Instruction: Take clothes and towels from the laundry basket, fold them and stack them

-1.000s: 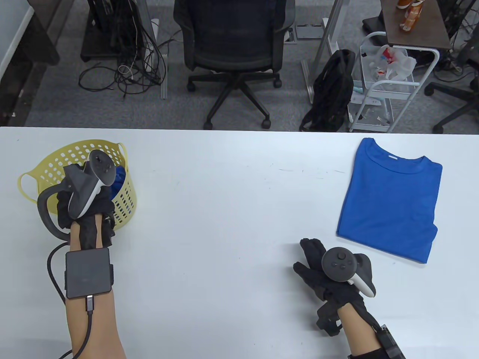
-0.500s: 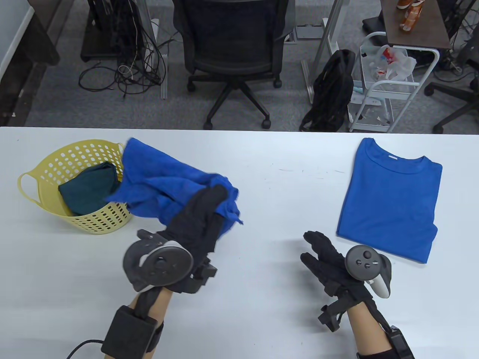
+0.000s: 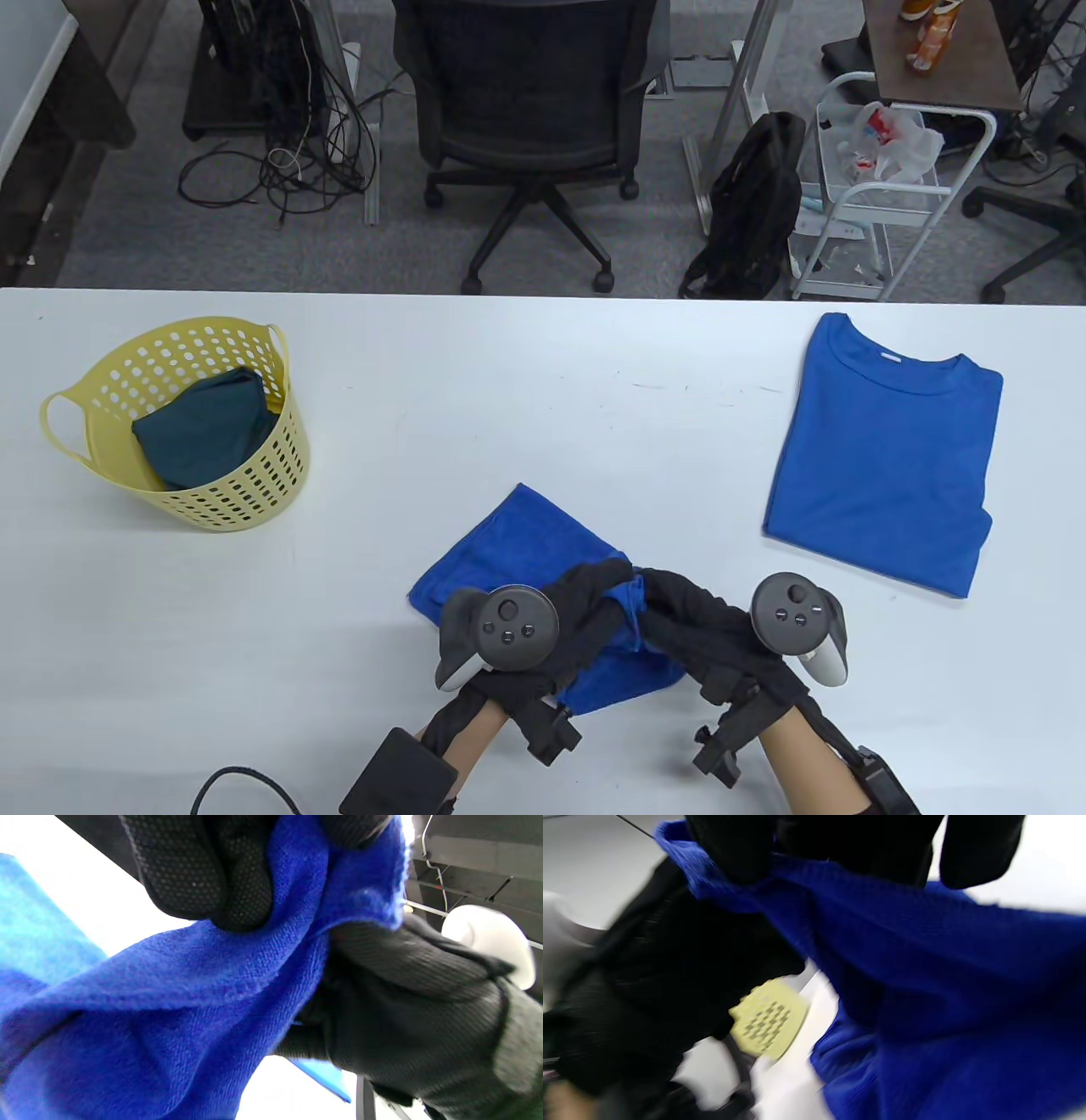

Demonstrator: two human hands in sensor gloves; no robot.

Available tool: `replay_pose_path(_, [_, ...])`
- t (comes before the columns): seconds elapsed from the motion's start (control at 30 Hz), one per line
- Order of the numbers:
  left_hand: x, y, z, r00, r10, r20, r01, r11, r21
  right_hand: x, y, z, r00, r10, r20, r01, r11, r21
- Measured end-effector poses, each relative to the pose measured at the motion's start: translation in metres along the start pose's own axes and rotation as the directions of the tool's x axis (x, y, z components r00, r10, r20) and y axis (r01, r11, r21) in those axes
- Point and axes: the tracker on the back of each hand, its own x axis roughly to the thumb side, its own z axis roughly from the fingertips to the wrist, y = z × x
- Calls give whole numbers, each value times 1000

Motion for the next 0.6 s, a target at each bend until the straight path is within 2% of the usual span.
replay_pose_path(0.07, [-2, 2, 5, 1000, -28, -4, 28, 999, 25, 1, -2, 1, 1000, 27, 11, -26, 997, -74])
replay_pose_path(0.2, [-8, 7, 11, 999, -30, -28, 32, 999, 41, 3, -7, 4, 997, -58, 45, 63, 990, -123])
replay_pose_path(0.37, [-12, 8, 10, 998, -20, -57, 24, 998, 64, 9, -11, 8, 996, -32, 84, 46, 985, -165])
replay_pose_path(0.6, [-12, 5, 10, 998, -1, -70, 4, 999, 39, 9, -12, 12, 991, -79, 109, 94, 985, -141])
